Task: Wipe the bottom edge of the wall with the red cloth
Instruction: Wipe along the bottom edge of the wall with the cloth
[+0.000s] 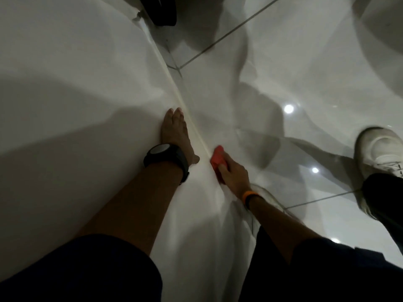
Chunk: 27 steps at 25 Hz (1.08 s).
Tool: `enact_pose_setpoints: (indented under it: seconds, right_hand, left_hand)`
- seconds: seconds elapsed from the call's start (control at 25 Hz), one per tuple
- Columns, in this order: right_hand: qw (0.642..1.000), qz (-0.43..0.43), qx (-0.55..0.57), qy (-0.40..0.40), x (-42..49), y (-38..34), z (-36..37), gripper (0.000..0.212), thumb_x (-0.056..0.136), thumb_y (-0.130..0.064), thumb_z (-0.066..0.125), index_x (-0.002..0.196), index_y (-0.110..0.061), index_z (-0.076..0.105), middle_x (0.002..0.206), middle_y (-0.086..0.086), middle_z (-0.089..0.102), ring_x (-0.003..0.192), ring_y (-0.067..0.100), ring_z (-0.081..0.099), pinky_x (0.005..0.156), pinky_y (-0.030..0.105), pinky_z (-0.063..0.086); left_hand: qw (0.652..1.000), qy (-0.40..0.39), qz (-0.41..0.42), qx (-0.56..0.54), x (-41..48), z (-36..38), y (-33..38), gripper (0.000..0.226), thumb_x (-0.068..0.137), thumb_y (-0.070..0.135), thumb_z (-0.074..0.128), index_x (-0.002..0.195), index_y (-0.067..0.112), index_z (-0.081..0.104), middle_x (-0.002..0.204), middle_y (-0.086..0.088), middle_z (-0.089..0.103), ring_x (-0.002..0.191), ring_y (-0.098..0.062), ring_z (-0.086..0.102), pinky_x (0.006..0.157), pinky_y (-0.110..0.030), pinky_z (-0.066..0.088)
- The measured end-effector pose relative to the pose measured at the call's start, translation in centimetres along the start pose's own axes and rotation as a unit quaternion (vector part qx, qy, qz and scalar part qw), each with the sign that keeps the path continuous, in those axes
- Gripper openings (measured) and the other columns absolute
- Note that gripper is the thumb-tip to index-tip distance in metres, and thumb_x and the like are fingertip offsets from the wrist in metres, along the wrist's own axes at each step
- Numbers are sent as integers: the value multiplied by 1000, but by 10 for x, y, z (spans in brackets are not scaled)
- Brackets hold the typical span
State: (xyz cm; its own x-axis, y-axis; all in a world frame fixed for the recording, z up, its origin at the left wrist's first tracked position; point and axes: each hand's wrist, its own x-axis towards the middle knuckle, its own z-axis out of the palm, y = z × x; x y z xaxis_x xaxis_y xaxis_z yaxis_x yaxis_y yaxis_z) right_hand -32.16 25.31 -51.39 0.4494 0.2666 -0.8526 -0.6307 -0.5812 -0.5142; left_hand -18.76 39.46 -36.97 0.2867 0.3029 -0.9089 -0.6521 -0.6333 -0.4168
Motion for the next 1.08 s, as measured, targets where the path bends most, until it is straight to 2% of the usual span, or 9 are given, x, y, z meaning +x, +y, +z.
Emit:
enact_pose_setpoints:
  seconds: [0.12, 0.28, 0.44, 0.56, 0.64, 0.72, 0.8, 0.96, 1.08]
  right_hand:
    - [996, 65, -55, 16, -16, 20, 13, 60, 100, -53, 37, 159, -45, 27, 137, 10, 71, 119, 35, 69, 106, 42, 50]
    - [998, -27, -53, 37, 47, -59, 9, 57, 107, -47, 35, 162, -36, 27, 148, 11, 63, 125, 37, 65, 115, 46, 46]
    - [993, -111, 19, -40, 103, -133, -15, 66, 104, -52, 38, 164, -32, 20, 171, 2, 33, 151, 32, 43, 126, 44, 29]
    - [995, -51, 11, -79, 75, -91, -15, 71, 102, -50, 50, 163, -39, 16, 165, 9, 43, 144, 36, 49, 122, 43, 34]
    - [997, 7, -14, -79, 35, -39, -13, 74, 97, -52, 55, 162, -38, 24, 153, 12, 57, 134, 37, 58, 114, 41, 42]
    - [994, 59, -47, -80, 0, 6, -16, 76, 85, -60, 60, 155, -34, 43, 137, 11, 70, 124, 35, 65, 105, 37, 47]
    - [989, 81, -83, -87, -17, 35, -20, 64, 82, -55, 68, 141, -32, 59, 126, 6, 76, 118, 32, 69, 100, 35, 50]
    - [990, 60, -97, -85, -24, 34, -40, 44, 83, -33, 76, 127, -24, 73, 120, 5, 78, 112, 28, 72, 92, 30, 55]
    - [995, -18, -94, -14, -53, 0, -80, 46, 86, -27, 74, 132, -22, 71, 124, 6, 78, 114, 26, 73, 91, 24, 50]
  left_hand:
    - [1000, 0, -10, 2, 1, 0, 5, 112, 95, 83, 24, 164, -1, -3, 170, -22, -10, 160, -36, -12, 130, -50, -5]
    - [1000, -8, -21, -10, 9, -2, 3, 113, 94, 83, 28, 164, 0, -4, 171, -21, -10, 160, -35, -13, 129, -49, -5]
    - [999, -1, -28, -36, 11, -4, 0, 113, 93, 82, 35, 164, 1, -3, 172, -19, -7, 161, -32, -11, 128, -48, -8]
    - [999, -6, -17, -28, 2, -2, 1, 112, 94, 81, 33, 164, 1, -3, 171, -20, -8, 161, -33, -12, 129, -49, -7]
    - [1000, -10, -3, -23, -7, 0, 6, 111, 95, 81, 30, 164, 0, -3, 171, -20, -10, 160, -34, -12, 129, -50, -7]
    - [1000, -4, 5, -16, -13, 4, 16, 111, 94, 82, 26, 164, 0, -4, 171, -20, -10, 160, -34, -11, 128, -51, -9]
    - [1000, 16, 5, -12, -17, 6, 26, 112, 93, 84, 24, 164, 0, -3, 171, -20, -9, 161, -34, -10, 127, -52, -11]
    - [996, 71, -18, -42, -27, 14, 30, 113, 93, 84, 25, 163, 0, -1, 171, -21, -7, 161, -34, -10, 127, -51, -12]
    - [979, 165, -32, -112, -54, 10, 26, 110, 95, 80, 29, 163, -1, -2, 171, -21, -7, 161, -33, -8, 130, -50, -8]
